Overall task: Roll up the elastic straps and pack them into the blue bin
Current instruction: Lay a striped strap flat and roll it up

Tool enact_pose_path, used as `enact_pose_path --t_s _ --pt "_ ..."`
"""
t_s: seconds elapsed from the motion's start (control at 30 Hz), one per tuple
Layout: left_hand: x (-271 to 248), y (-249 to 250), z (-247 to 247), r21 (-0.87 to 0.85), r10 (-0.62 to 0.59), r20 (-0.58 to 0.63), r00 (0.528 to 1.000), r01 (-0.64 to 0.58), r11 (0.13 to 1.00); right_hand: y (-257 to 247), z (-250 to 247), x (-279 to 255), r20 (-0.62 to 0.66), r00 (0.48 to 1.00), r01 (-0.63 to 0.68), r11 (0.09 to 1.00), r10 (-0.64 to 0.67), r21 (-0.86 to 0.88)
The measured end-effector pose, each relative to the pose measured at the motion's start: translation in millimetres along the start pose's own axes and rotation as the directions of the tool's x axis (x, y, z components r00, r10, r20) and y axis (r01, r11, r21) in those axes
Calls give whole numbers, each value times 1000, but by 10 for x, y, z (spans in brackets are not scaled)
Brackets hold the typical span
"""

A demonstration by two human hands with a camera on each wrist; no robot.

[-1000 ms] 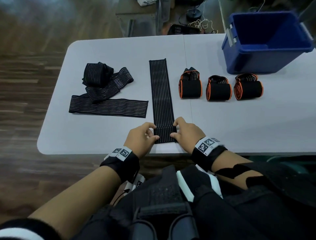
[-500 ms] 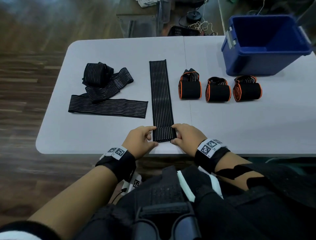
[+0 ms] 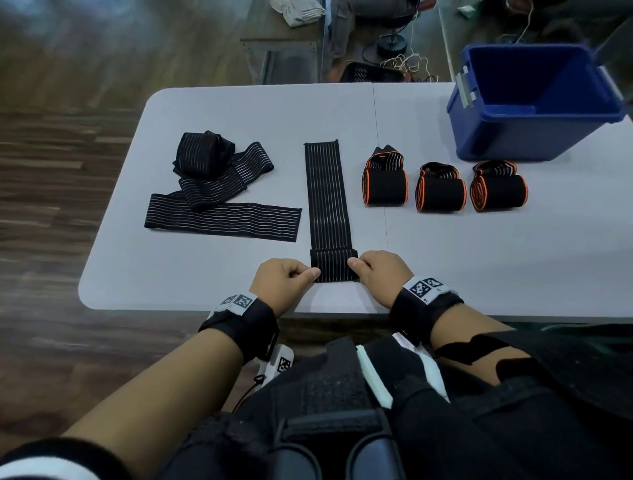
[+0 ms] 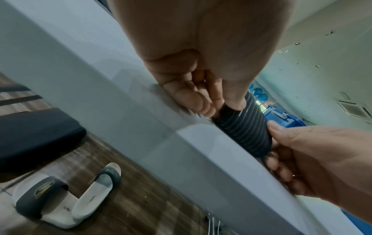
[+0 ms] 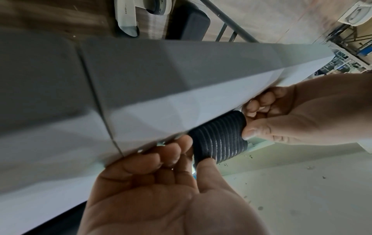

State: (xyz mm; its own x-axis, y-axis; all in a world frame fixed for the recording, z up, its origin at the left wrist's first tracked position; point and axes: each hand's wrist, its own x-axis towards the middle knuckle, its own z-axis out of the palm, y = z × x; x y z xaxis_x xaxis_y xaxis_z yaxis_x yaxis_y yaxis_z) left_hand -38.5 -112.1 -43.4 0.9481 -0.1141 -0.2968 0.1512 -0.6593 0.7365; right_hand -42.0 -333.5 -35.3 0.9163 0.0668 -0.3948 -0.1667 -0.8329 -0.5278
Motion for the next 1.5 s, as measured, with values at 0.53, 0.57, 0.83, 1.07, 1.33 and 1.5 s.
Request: enact_pose_path --t_s 0.53,0.57,0.83,1.07,1.33,1.5 --pt "-12 -13 2 60 121 32 992 -122 991 -29 -82 -139 27 999 26 994 -29 105" --pt "-13 -8 -5 82 126 61 990 -130 988 -22 -97 -153 49 998 33 995 -38 99" --pt "35 -34 -32 102 108 122 987 -121 987 44 -90 -130 64 994 84 994 -88 67" --pt "88 -98 -32 -18 88 138 986 -87 996 78 -76 -100 36 997 69 991 -73 119" --pt "46 -60 -16 -224 -52 64 997 65 972 76 -42 -68 6 999 51 995 -52 86" --pt "20 -41 32 -137 -63 -26 998 59 989 41 -10 -48 -5 999 36 999 -36 4"
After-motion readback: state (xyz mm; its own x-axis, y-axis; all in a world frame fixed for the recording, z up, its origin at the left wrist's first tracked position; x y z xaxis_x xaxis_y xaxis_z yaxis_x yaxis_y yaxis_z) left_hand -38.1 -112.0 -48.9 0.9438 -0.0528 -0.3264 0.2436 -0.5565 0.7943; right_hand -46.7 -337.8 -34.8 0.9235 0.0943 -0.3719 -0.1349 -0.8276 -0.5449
